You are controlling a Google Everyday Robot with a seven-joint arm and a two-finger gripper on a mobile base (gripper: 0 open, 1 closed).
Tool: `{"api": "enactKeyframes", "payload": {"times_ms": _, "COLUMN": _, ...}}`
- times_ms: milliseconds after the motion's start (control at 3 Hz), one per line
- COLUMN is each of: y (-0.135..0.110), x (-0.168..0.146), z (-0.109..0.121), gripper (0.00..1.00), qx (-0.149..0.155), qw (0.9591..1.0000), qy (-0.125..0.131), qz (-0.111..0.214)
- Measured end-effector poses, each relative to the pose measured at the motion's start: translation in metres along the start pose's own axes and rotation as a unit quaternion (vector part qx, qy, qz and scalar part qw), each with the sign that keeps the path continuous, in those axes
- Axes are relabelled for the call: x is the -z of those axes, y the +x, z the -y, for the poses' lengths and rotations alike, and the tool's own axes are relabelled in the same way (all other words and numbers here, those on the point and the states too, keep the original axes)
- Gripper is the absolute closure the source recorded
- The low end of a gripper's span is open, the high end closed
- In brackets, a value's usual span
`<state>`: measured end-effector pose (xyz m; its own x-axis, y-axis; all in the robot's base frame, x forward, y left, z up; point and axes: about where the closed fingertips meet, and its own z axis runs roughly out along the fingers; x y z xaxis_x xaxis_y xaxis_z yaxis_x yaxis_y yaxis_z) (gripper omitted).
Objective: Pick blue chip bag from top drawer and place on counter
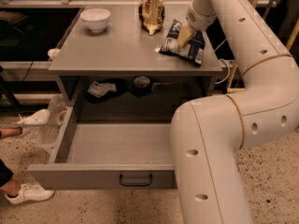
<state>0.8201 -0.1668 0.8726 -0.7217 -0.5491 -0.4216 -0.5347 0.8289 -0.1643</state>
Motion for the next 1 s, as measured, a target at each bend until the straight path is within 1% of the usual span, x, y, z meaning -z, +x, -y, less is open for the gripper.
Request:
{"api": "enactKeyframes", "payload": {"times_ms": 667, "y": 0.0000, "x": -0.0001, "z": 0.0000, "gripper": 0.13, "qx": 0.000, "qw": 1.0000, "qy": 0.000, "qz": 0.000}}
{"api": "enactKeyframes", "payload": {"times_ms": 1000, "y": 0.0000, "x": -0.0001, "z": 0.0000, "gripper": 0.00, "qx": 0.000, "qw": 1.0000, "qy": 0.000, "qz": 0.000}}
